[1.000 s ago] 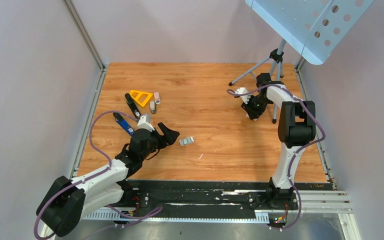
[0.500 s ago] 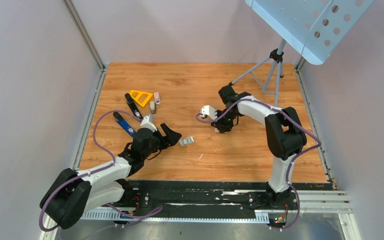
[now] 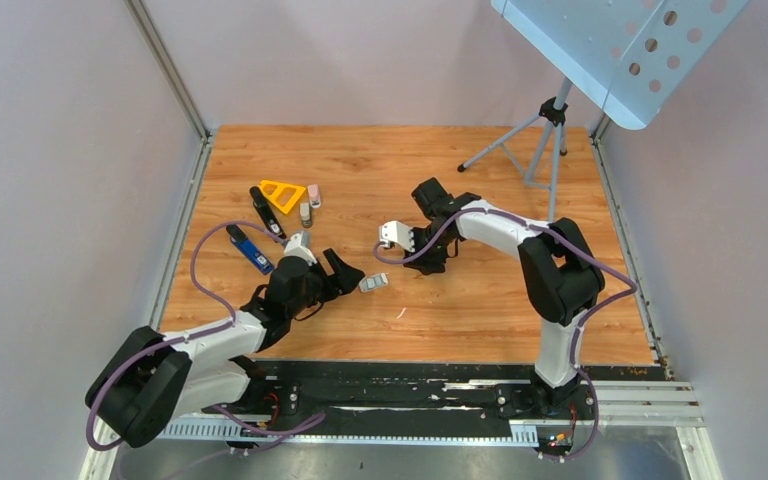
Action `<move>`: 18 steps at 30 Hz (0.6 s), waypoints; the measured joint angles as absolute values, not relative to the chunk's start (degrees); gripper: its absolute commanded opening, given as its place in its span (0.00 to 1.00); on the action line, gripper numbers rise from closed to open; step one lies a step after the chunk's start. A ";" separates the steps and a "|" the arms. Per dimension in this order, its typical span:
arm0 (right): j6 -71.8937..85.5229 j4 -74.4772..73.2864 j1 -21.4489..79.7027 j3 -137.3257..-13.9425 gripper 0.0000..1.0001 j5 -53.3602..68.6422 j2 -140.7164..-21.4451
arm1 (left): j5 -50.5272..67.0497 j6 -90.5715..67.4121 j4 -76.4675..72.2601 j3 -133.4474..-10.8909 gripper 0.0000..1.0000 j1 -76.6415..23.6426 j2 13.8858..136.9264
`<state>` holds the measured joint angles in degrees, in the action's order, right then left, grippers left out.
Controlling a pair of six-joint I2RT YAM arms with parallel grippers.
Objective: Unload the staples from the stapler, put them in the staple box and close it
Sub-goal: Move the staple box to the center of the board.
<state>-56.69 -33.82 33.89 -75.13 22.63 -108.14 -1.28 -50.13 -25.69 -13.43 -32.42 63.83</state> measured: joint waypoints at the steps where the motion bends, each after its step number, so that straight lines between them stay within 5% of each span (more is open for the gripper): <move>1: -56.64 -33.89 33.87 -75.13 0.57 22.63 -108.14 | -1.26 -50.13 -25.69 -13.43 0.83 -32.42 63.86; 5: -56.64 -34.63 32.88 -75.13 0.57 22.98 -107.72 | -1.10 -50.11 -25.74 -13.43 0.84 -32.42 63.99; 11: -58.04 -37.93 29.69 -76.01 0.59 25.69 -102.74 | -1.17 -49.63 -25.58 -13.43 1.00 -32.42 63.13; 12: -58.08 -38.37 29.15 -76.53 0.67 25.98 -102.17 | -1.28 -49.47 -25.58 -13.43 1.00 -32.40 62.59; 13: -58.06 -39.18 28.67 -77.89 0.94 26.87 -101.51 | -1.50 -49.36 -25.52 -13.43 1.00 -32.40 61.84; 18: -53.52 -40.58 26.59 -86.43 1.00 34.00 -102.69 | -2.55 -48.66 -25.47 -12.86 1.00 -32.29 57.47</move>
